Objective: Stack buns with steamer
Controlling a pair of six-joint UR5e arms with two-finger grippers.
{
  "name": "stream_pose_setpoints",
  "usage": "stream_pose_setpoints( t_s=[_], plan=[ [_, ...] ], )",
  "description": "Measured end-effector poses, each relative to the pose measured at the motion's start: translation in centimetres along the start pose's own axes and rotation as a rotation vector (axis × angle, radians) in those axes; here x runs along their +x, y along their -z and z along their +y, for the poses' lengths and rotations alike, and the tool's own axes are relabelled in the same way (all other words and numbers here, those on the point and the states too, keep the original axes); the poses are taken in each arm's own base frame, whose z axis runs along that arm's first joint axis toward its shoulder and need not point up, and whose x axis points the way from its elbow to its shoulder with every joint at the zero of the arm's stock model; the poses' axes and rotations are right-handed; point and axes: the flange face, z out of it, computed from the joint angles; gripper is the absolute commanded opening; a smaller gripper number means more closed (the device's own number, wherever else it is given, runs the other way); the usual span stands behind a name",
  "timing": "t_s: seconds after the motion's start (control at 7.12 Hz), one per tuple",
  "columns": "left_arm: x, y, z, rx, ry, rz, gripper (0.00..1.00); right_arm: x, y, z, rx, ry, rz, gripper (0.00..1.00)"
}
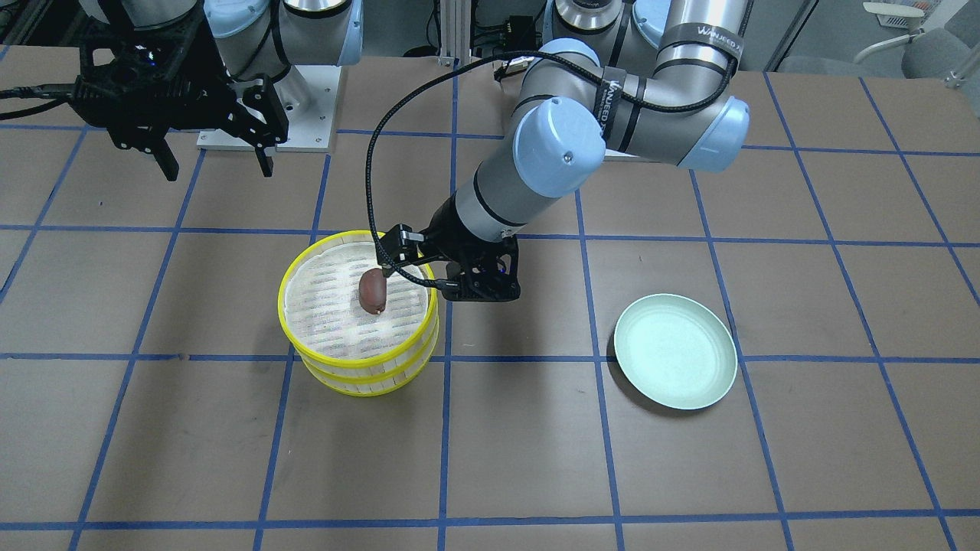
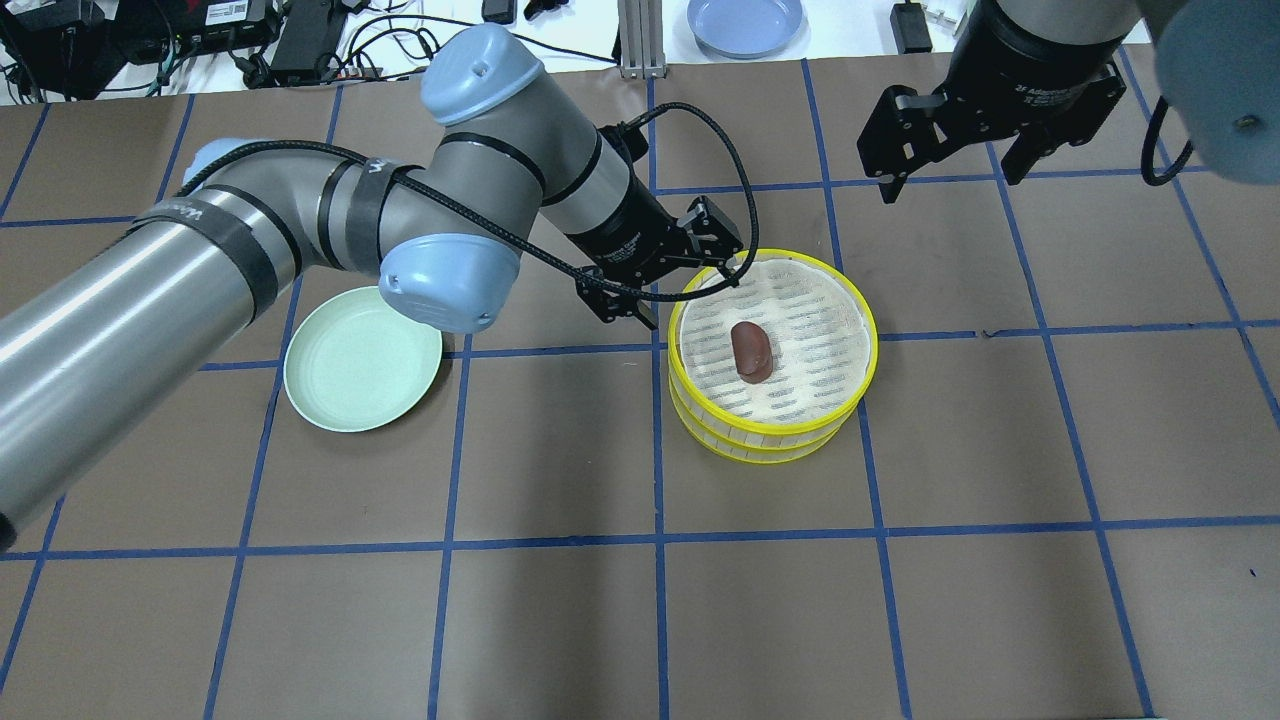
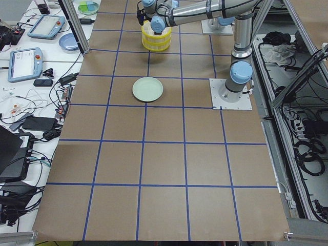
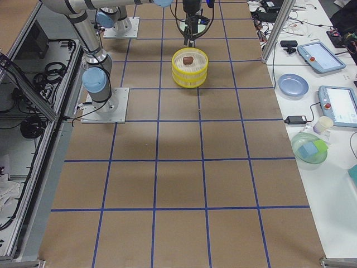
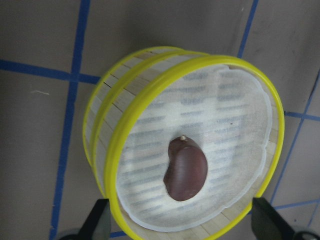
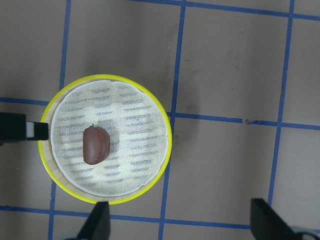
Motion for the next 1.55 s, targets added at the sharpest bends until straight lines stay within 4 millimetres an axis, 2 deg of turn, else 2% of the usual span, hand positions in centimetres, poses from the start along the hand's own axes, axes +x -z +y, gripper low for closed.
stream_pose_setpoints(
  t_s=[0.14, 0.56, 0.7, 0.84, 0.98, 1.26, 1.55],
  plan=[
    [-1.1, 2.7, -0.9, 0.049, -0.056, -0.092, 1.0, 0.0, 0.0, 0.0, 0.0, 0.0, -0.001, 1.0],
    [-7.6, 14.2, -4.0, 0.119, -0.176, -0.306, 1.0, 0.0, -0.1, 0.0, -0.002, 0.0, -0.002, 1.0],
    [-9.9, 17.7, -4.0, 0.13, -0.22, -0.38, 1.0, 0.0, -0.1, 0.0, -0.001, 0.0, -0.001, 1.0],
    [-11.5, 20.6, -3.1, 0.13, -0.251, -0.437, 1.0, 0.0, 0.1, -0.1, 0.005, -0.003, -0.001, 1.0],
    [-12.3, 22.8, -1.8, 0.136, -0.268, -0.463, 1.0, 0.0, 0.2, -0.4, 0.013, -0.009, -0.003, 1.0],
    [-12.6, 25.6, 1.0, 0.16, -0.28, -0.484, 1.0, 0.0, 0.3, -1.0, 0.022, -0.015, -0.011, 1.0],
    [-12.7, 26.2, 2.5, 0.168, -0.273, -0.484, 1.0, 0.1, 0.4, -1.4, 0.03, -0.017, -0.009, 1.0]
  ],
)
